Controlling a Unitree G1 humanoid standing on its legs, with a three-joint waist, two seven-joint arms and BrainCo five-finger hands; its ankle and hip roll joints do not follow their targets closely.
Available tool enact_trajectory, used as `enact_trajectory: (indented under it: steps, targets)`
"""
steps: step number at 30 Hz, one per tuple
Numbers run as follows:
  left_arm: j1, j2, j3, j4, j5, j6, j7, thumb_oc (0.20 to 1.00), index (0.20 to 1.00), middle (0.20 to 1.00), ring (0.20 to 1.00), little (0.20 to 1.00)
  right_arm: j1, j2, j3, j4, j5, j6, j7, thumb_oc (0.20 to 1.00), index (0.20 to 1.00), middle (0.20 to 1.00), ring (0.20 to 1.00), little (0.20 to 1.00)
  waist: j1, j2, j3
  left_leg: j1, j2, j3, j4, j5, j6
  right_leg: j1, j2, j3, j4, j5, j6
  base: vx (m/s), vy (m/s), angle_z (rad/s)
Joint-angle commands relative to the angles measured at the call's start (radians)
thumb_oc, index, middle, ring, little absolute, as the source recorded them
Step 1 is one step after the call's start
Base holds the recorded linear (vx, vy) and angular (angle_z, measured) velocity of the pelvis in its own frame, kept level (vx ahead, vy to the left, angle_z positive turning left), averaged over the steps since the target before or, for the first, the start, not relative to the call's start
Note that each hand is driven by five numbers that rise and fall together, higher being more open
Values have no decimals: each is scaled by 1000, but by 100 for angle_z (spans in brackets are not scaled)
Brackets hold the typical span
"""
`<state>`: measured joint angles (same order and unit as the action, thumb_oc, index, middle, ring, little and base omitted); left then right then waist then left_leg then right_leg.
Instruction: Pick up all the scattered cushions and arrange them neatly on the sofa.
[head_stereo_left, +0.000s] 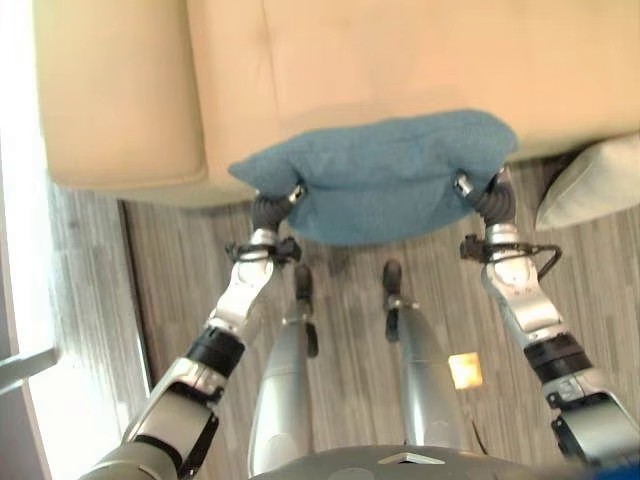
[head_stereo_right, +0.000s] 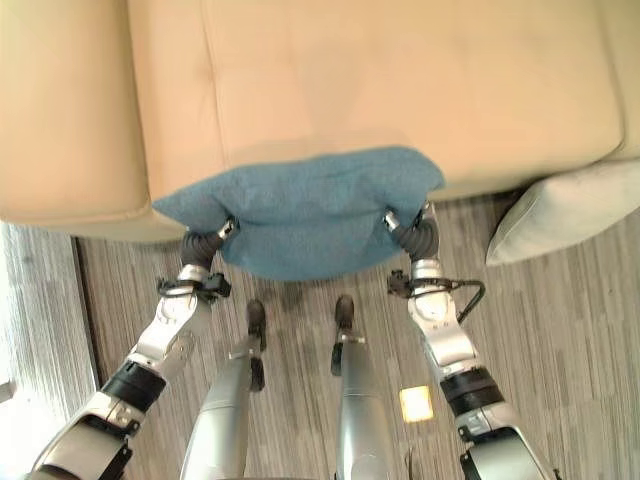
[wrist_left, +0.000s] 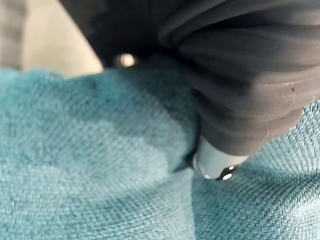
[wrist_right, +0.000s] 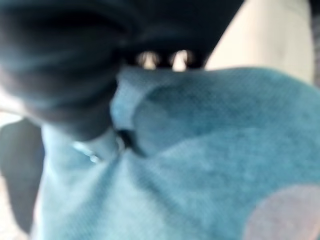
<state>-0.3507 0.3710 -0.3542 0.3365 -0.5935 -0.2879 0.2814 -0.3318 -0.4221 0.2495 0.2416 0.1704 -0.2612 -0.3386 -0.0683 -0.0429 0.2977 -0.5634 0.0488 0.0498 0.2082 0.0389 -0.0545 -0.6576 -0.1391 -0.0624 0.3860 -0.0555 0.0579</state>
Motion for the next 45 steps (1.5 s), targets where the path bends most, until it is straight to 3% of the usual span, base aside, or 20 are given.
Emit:
enact_trajectory:
  steps: [1, 8, 9, 15, 16, 18, 23, 25, 26, 28, 29, 30, 31, 35, 37, 39, 40, 41, 44, 45]
  targets:
    - [-18, -34, -43, -106, 81, -57, -114, 200, 200, 200, 200, 200, 30, 9, 20, -124, -44, -64, 88, 200, 200, 200, 200, 200, -11, 23, -59, 147, -12, -29, -90, 26, -20, 174, 35, -46, -182, 83, 46, 155, -17, 2]
    - [104, -36, -20, -96, 98, -42, -135, 200, 200, 200, 200, 200, 131, 3, 20, -126, -64, -43, 126, 200, 200, 200, 200, 200, -15, 21, -118, 366, 4, -4, -212, 46, -38, 399, 69, -49, -302, 89, 54, 152, -38, -3]
    - [148, -35, 7, -80, 104, -32, -138, 200, 200, 200, 200, 200, 163, 3, 23, -110, -82, -30, 131, 200, 200, 200, 200, 200, -15, 26, -148, 446, 20, -2, -236, 50, -50, 479, 86, -38, -322, 73, 49, 163, -138, -2]
    - [159, -38, 11, -78, 104, -25, -142, 200, 200, 200, 200, 200, 203, -19, 10, -115, -92, -25, 136, 200, 200, 200, 200, 200, -21, 13, -148, 463, 28, -13, -162, 31, -57, 549, 104, -25, -335, 49, 24, 64, -91, 8]
    - [156, -40, 8, -73, 107, -23, -146, 200, 200, 200, 200, 200, 217, -28, 1, -114, -95, -25, 138, 200, 200, 200, 200, 200, -24, 6, -145, 443, 20, -19, -75, 36, -64, 573, 105, -23, -331, 40, 13, 45, -69, 18]
    - [148, -48, 0, -61, 106, -20, -145, 200, 200, 200, 200, 200, 232, -28, -7, -112, -98, -18, 137, 200, 200, 200, 200, 200, -29, 1, -147, 426, 15, -16, -46, 39, -66, 590, 100, -33, -331, 29, 8, 84, -37, 27]
    - [131, -54, -17, -53, 128, -10, -135, 200, 200, 200, 200, 200, 221, -14, -10, -87, -92, -14, 117, 200, 200, 200, 200, 200, -14, -7, -173, 368, -16, 9, -135, 56, -39, 608, 99, -7, -324, 22, 29, 156, 61, 24]
    - [155, -56, 3, -67, 126, -9, -135, 200, 200, 200, 200, 200, 218, -2, -7, -80, -86, -8, 129, 200, 200, 200, 200, 200, -9, 1, -196, 421, -36, 2, -160, 19, -5, 622, 89, 21, -303, 11, 47, 280, 175, -35]
    - [155, -56, 3, -67, 126, -8, -135, 200, 200, 200, 200, 200, 218, -2, -7, -80, -86, -8, 129, 200, 200, 200, 200, 200, -7, 0, -193, 426, -36, 4, -162, 19, -5, 625, 89, 23, -303, 11, 48, 340, 265, -60]
    - [168, -57, 17, -77, 127, -6, -135, 200, 200, 200, 200, 200, 198, 13, -2, -75, -88, 2, 135, 200, 200, 200, 200, 200, 14, 8, -191, 477, -44, 54, -178, -10, 24, 617, 57, 40, -249, 21, 84, 207, 223, -71]
    - [168, -56, 17, -77, 127, -6, -135, 200, 200, 200, 200, 200, 198, 13, -2, -75, -88, 3, 135, 200, 200, 200, 200, 200, 17, 7, -190, 479, -44, 57, -179, -10, 25, 617, 57, 44, -246, 20, 84, 109, 138, -93]
    - [174, -54, 20, -90, 126, -5, -139, 200, 200, 200, 200, 200, 198, 17, -3, -76, -83, 1, 142, 200, 200, 200, 200, 200, 21, 8, -186, 495, -47, 74, -183, -18, 33, 601, 50, 54, -199, 43, 101, 101, 165, -109]
    - [182, -47, 24, -99, 127, -6, -141, 200, 200, 200, 200, 200, 181, 19, 1, -75, -91, 4, 139, 200, 200, 200, 200, 200, 29, 11, -171, 515, -50, 98, -183, -30, 52, 551, 26, 49, -107, 104, 135, 100, 164, -86]
    - [190, -34, 31, -117, 143, -5, -140, 200, 200, 200, 200, 200, 173, 33, 3, -83, -88, 3, 145, 200, 200, 200, 200, 200, 34, 25, -159, 556, -49, 118, -193, -53, 68, 496, 17, 16, -24, 96, 121, 113, 135, -42]
    - [215, -29, 49, -124, 150, -6, -146, 200, 200, 200, 200, 200, 164, 33, 19, -79, -90, 4, 156, 200, 200, 200, 200, 200, 47, 31, -170, 604, -51, 142, -230, -68, 62, 483, -11, -100, -126, 95, 106, 230, 57, -47]
    - [219, -29, 59, -117, 147, -7, -148, 200, 200, 200, 200, 200, 156, 30, 25, -76, -88, 1, 162, 200, 200, 200, 200, 200, 43, 30, -174, 633, -52, 147, -257, -71, 53, 462, 4, -146, -223, 118, 104, 210, -47, -66]
    - [218, -31, 60, -117, 147, -6, -148, 200, 200, 200, 200, 200, 154, 27, 27, -77, -89, 1, 164, 200, 200, 200, 200, 200, 36, 29, -173, 646, -55, 144, -263, -73, 50, 453, 19, -150, -266, 133, 105, 356, -137, -24]
    - [210, -36, 60, -114, 150, -6, -147, 200, 200, 200, 200, 200, 161, 16, 28, -89, -93, 4, 168, 200, 200, 200, 200, 200, 18, 18, -177, 665, -64, 123, -254, -90, 42, 465, 50, -112, -330, 147, 103, 286, -119, 8]
    - [205, -47, 49, -111, 158, -7, -157, 200, 200, 200, 200, 200, 175, 0, 19, -94, -97, 1, 171, 200, 200, 200, 200, 200, 14, 12, -188, 665, -61, 108, -215, -111, 30, 508, 66, -80, -348, 138, 86, 260, -170, 37]
    - [201, -66, 37, -107, 137, -2, -174, 200, 200, 200, 200, 200, 197, -18, 2, -113, -84, 0, 174, 200, 200, 200, 200, 200, 7, 6, -194, 629, -32, 87, -87, -97, -8, 551, 80, -84, -364, 120, 58, 240, -235, 21]
